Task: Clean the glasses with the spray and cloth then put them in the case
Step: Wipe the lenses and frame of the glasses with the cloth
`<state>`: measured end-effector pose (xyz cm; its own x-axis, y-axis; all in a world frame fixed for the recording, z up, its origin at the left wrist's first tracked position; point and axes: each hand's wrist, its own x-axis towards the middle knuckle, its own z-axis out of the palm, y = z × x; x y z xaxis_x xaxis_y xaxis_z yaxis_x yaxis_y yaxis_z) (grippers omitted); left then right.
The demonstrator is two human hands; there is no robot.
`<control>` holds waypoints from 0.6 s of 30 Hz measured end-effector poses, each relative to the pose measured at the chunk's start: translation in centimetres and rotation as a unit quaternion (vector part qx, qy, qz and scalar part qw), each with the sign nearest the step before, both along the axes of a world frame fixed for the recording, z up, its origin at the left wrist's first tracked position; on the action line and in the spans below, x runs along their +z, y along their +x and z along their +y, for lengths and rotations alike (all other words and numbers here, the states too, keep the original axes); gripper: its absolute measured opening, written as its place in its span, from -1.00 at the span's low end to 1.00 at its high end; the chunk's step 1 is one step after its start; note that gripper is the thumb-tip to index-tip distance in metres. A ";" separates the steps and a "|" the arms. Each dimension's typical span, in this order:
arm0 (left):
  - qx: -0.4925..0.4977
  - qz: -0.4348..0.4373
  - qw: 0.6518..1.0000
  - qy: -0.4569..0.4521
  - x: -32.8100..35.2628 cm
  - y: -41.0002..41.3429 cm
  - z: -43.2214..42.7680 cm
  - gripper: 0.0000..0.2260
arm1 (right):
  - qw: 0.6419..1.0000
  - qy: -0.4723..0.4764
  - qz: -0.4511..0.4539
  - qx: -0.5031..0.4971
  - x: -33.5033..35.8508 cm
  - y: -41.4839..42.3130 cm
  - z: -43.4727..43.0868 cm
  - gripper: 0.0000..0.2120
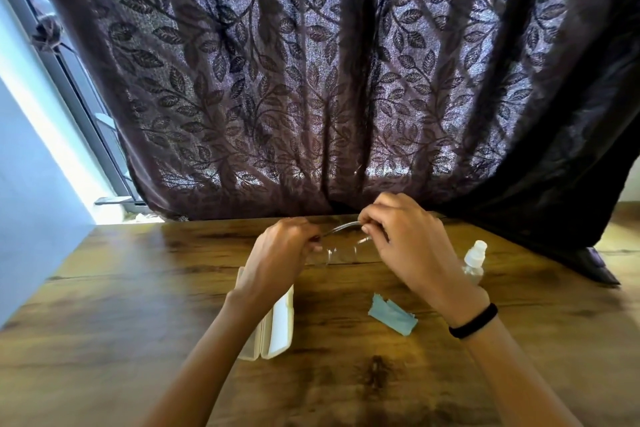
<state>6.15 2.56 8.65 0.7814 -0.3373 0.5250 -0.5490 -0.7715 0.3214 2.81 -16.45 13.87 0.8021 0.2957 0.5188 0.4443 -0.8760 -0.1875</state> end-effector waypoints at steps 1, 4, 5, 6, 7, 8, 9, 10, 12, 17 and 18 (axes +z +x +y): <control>0.008 0.003 1.000 -0.001 -0.2 0.1 0.0 -0.92 | 1.000 -0.007 0.000 0.011 0.0 0.0 0.1 -0.90; 0.022 -0.005 0.999 -0.035 -0.9 0.0 0.4 -0.94 | 0.999 0.001 -0.004 0.054 0.0 -0.3 0.2 -0.82; 0.027 -0.012 0.998 -0.053 -1.1 0.0 0.6 -0.93 | 0.997 0.027 -0.014 0.066 0.0 -0.5 0.1 -0.79; 0.033 -0.021 0.997 -0.071 -1.3 0.0 0.9 -0.91 | 0.995 0.066 -0.029 0.073 0.0 -0.7 -0.1 -0.76; 0.038 -0.032 0.995 -0.088 -1.5 0.0 1.1 -0.90 | 0.989 0.117 -0.049 0.075 0.0 -0.9 -0.4 -0.75; 0.040 -0.041 0.993 -0.104 -1.6 0.0 1.4 -0.88 | 0.980 0.172 -0.069 0.075 -0.2 -1.1 -0.8 -0.75; 0.040 -0.047 0.991 -0.119 -1.7 0.0 1.6 -0.88 | 0.968 0.221 -0.089 0.074 -0.7 -1.4 -1.3 -0.77; 0.038 -0.051 0.989 -0.132 -1.8 0.0 1.7 -0.88 | 0.959 0.255 -0.101 0.067 -1.3 -1.5 -1.8 -0.80; 0.038 -0.059 0.987 -0.147 -2.0 -0.1 2.1 -0.89 | 0.958 0.275 -0.081 0.030 -3.2 -1.6 -2.8 -0.85; 0.053 -0.077 0.975 -0.203 -2.2 -0.5 1.9 -0.88 | 0.958 0.148 0.216 -0.116 -9.7 -0.5 -4.4 -0.80; 0.053 -0.078 0.972 -0.215 -2.2 -0.6 1.7 -0.88 | 0.947 0.123 0.268 -0.128 -10.8 -0.3 -4.5 -0.74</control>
